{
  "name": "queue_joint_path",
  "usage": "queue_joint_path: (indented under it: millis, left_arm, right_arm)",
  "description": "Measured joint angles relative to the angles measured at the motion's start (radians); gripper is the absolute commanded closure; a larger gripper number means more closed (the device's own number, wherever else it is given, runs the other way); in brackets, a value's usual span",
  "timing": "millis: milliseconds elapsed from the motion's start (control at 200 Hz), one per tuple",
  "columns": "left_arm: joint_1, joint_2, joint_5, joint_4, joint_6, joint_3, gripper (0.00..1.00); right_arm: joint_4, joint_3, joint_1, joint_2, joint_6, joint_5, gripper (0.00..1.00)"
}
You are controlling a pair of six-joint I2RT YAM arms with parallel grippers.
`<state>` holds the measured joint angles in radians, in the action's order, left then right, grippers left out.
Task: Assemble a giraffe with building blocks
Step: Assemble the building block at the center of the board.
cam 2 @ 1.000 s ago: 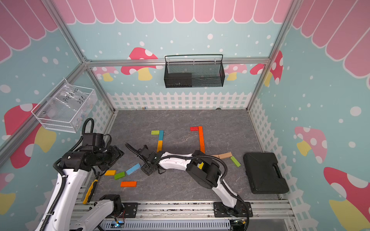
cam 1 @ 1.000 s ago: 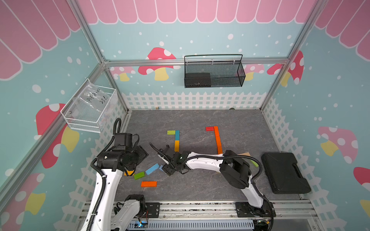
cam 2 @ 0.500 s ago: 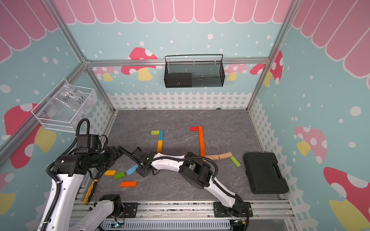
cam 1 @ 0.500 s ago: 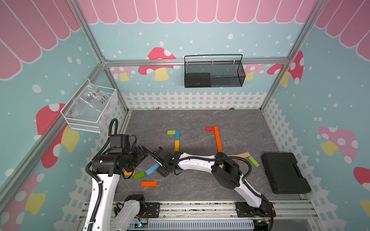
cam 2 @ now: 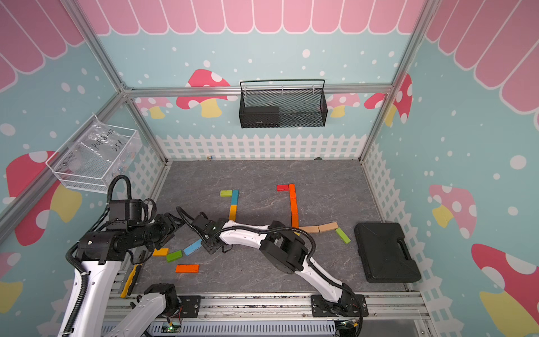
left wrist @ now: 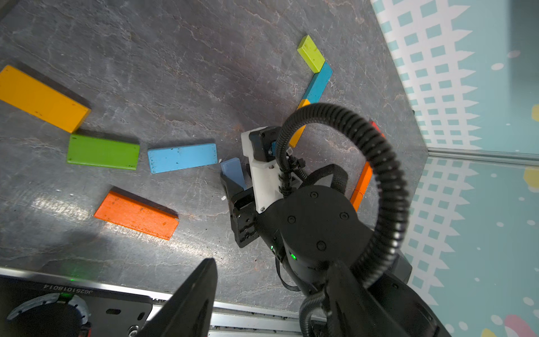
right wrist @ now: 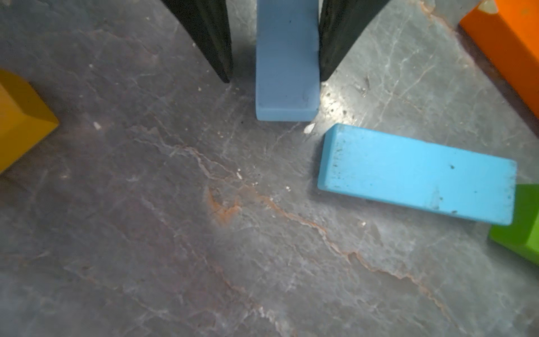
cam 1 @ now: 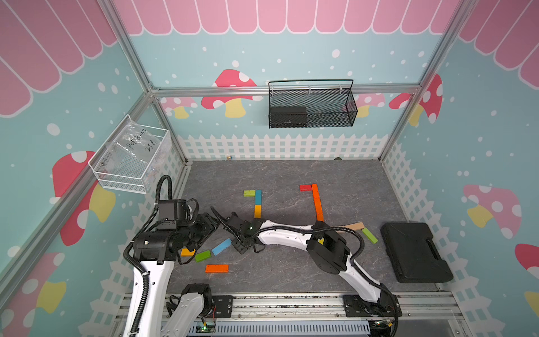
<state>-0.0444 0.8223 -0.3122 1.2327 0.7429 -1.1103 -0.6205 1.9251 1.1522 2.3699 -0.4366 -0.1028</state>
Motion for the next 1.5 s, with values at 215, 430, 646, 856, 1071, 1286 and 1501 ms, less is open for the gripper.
queue_joint_path:
  millis: [215, 430, 646, 856, 1071, 1286, 1501]
  left_arm:
    - [0.014, -0.017, -0.128, -0.119, -0.006, 0.000, 0.35]
    - [0.014, -0.018, -0.154, -0.145, -0.013, 0.000, 0.35]
    - [0.015, -0.033, -0.171, -0.148, -0.013, -0.002, 0.35]
    - [0.015, -0.065, -0.174, -0.179, -0.013, -0.043, 0.35]
    - [0.015, -0.059, -0.170, -0.199, -0.010, -0.058, 0.35]
    - [0.015, -0.036, -0.170, -0.199, -0.011, -0.057, 0.35]
    - [0.015, -0.027, -0.171, -0.206, -0.013, -0.050, 0.35]
  right_arm:
    - [-0.068, 0.106, 0.010, 0.057, -0.064, -0.019, 0.63]
    - [-0.080, 0.116, 0.013, 0.060, -0.152, -0.018, 0.68]
    - [-0.106, 0.071, 0.014, 0.015, -0.266, -0.035, 0.69]
    - [-0.134, 0.014, 0.014, -0.066, -0.394, -0.059, 0.69]
    - [-0.132, -0.016, 0.007, -0.093, -0.544, -0.078, 0.69]
    - [-0.101, -0.130, -0.009, -0.104, -0.669, -0.130, 0.70]
    - [-0.072, -0.148, -0.046, -0.109, -0.724, -0.171, 0.71]
